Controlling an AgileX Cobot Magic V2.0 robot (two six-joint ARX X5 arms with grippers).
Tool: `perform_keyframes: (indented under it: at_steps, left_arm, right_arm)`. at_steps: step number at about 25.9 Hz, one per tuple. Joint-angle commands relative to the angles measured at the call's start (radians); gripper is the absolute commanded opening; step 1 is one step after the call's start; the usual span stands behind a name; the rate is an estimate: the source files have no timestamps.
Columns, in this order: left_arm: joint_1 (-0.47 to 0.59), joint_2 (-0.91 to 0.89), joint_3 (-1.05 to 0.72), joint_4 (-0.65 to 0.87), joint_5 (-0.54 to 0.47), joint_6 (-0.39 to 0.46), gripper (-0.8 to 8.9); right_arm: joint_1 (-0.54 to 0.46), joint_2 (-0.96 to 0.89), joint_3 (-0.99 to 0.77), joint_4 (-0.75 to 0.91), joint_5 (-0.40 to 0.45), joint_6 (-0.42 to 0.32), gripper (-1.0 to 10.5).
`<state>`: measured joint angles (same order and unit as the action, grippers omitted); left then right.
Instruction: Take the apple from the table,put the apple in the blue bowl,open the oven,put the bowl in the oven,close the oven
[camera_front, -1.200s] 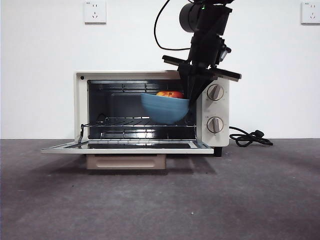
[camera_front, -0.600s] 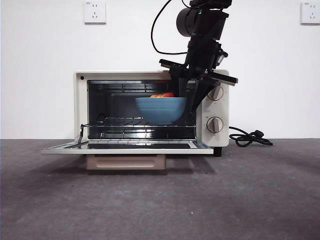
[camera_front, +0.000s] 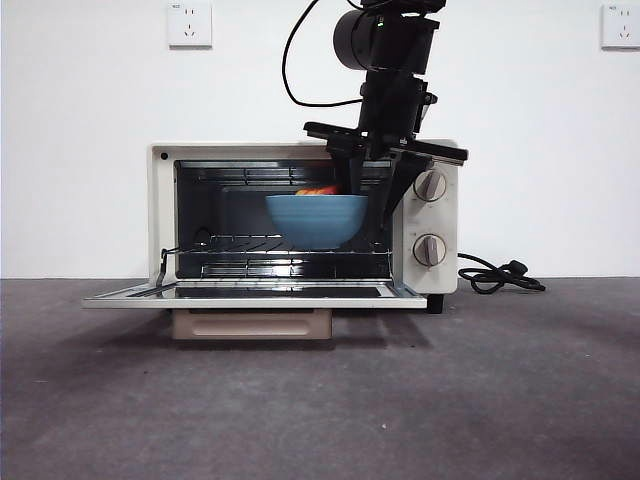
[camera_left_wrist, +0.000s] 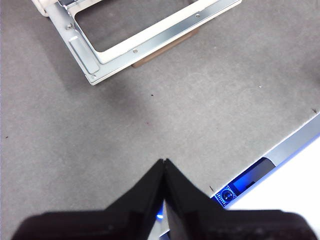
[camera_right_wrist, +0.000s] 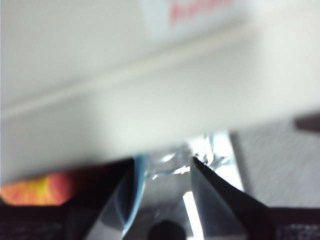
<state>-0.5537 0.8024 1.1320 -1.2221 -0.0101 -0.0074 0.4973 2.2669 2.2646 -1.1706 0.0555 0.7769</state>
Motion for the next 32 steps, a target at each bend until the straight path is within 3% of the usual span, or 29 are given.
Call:
perform_keyframes:
  at_steps: [1,10,16,20,22,25,32]
  left_arm:
    - [-0.003,-0.004,-0.007,-0.003,0.002,0.010,-0.05]
    - [-0.003,0.020,-0.007,0.017,0.001,-0.001,-0.05]
    - [0.029,0.078,-0.010,0.125,0.004,-0.021,-0.08]
    - [0.109,0.124,-0.039,0.205,0.024,-0.023,-0.09]
    - [0.162,0.141,-0.080,0.261,0.082,-0.023,-0.09]
    - [0.240,0.167,-0.171,0.357,0.234,-0.024,-0.09]
    - [0.458,0.277,-0.394,0.645,0.644,-0.128,-0.09]
  right_arm:
    - [0.002,-0.029,0.005,0.009,0.038,-0.054,1.9]
    - [0.013,-0.161,0.005,0.064,0.060,-0.232,1.9]
    - [0.085,-0.307,0.005,0.047,0.259,-0.439,1.9]
    - [0.132,-0.401,0.005,0.013,0.379,-0.582,1.9]
    - [0.156,-0.444,0.005,-0.018,0.461,-0.674,1.9]
    - [0.171,-0.495,0.005,-0.069,0.483,-0.772,1.8]
    - [0.169,-0.586,0.000,-0.161,0.460,-0.828,1.1]
